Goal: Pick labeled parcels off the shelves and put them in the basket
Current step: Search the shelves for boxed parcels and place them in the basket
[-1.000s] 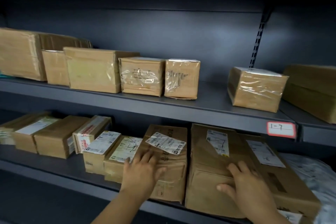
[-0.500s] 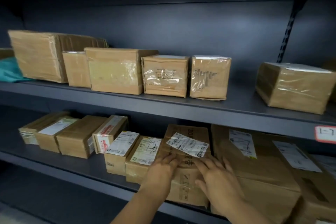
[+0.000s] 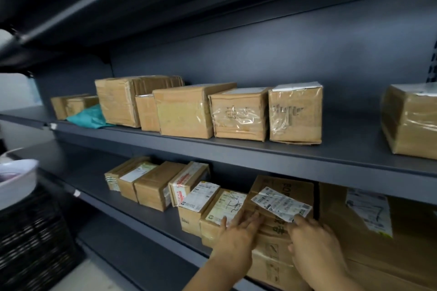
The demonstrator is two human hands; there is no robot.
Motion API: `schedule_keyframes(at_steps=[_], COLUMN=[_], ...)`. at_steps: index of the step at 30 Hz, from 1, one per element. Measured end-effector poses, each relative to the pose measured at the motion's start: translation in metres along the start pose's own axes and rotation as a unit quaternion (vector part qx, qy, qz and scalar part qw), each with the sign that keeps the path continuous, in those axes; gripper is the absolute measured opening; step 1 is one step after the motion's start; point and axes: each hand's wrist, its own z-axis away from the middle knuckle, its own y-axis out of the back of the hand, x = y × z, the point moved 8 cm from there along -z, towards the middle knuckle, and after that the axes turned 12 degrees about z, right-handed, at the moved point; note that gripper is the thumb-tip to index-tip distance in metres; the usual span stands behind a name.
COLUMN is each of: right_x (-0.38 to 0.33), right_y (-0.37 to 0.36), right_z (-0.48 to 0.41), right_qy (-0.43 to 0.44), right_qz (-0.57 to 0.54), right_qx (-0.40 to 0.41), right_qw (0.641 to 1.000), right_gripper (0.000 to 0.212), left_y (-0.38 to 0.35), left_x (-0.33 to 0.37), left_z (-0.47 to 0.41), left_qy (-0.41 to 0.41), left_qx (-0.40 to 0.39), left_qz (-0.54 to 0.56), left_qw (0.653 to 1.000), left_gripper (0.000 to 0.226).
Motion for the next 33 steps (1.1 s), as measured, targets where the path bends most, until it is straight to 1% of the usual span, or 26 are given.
schedule_keyframes(at_steps=[2, 4, 6, 7, 9, 11, 14, 17, 19, 22, 23, 26, 28, 30, 31, 33], right_x=[-0.004, -0.006, -0.007, -0.009, -0.026, -0.06, -0.125, -0.173, -0.189, -0.194, -0.195, -0.196, -0.202, -0.216, -0.224, -0.234], right_y=[-0.003, -0.003, 0.0, 0.005, 0.016, 0.023, 0.022, -0.004, -0.028, -0.053, -0.056, -0.055, -0.051, -0.052, -0.053, -0.055], right_z=[-0.002, -0.006, -0.013, -0.017, -0.027, -0.038, -0.051, -0.068, -0.083, -0.097, -0.1, -0.113, -0.122, -0.133, -0.139, -0.149], right_qy=[0.013, 0.02, 0.018, 0.014, 0.015, 0.038, 0.092, 0.118, 0.099, 0.036, 0.022, -0.015, -0.03, -0.022, -0.016, -0.012], right_qz=[0.003, 0.016, 0.029, 0.037, 0.053, 0.036, 0.013, 0.026, 0.02, -0.004, 0.006, 0.048, 0.053, 0.021, 0.002, -0.016], right_qx=[-0.018, -0.046, -0.071, -0.08, -0.068, -0.031, -0.004, -0.047, -0.085, -0.145, -0.159, -0.16, -0.173, -0.198, -0.209, -0.221], right_qw=[1.0, 0.999, 0.997, 0.996, 0.996, 0.998, 0.996, 0.992, 0.991, 0.989, 0.987, 0.986, 0.983, 0.98, 0.978, 0.975], right_gripper=[0.03, 0.032, 0.03, 0.033, 0.051, 0.056, 0.044, 0.043, 0.05, 0.072, 0.076, 0.08, 0.081, 0.08, 0.079, 0.073], left_y=[0.005, 0.013, 0.025, 0.03, 0.038, 0.043, 0.05, 0.056, 0.059, 0.054, 0.052, 0.052, 0.06, 0.077, 0.086, 0.103], left_x=[-0.012, -0.034, -0.064, -0.08, -0.111, -0.137, -0.164, -0.189, -0.201, -0.213, -0.216, -0.22, -0.219, -0.221, -0.227, -0.249], left_z=[0.003, 0.008, 0.014, 0.018, 0.023, 0.028, 0.029, 0.019, 0.007, -0.012, -0.017, -0.028, -0.033, -0.036, -0.039, -0.047], left_qy=[0.028, 0.077, 0.134, 0.155, 0.181, 0.183, 0.15, 0.108, 0.073, 0.002, -0.024, -0.082, -0.12, -0.154, -0.157, -0.132], left_qx=[0.007, 0.023, 0.051, 0.062, 0.073, 0.079, 0.081, 0.064, 0.049, 0.012, 0.0, -0.011, -0.016, 0.003, 0.023, 0.067], left_qz=[0.012, 0.021, 0.021, 0.021, 0.013, -0.001, -0.019, -0.037, -0.043, -0.034, -0.029, -0.005, -0.006, -0.023, -0.032, -0.047], left_qw=[1.0, 0.997, 0.989, 0.986, 0.981, 0.98, 0.985, 0.991, 0.995, 0.999, 0.999, 0.997, 0.993, 0.988, 0.987, 0.988], left_gripper=[0.078, 0.085, 0.086, 0.083, 0.075, 0.069, 0.065, 0.063, 0.062, 0.057, 0.057, 0.062, 0.06, 0.055, 0.053, 0.052])
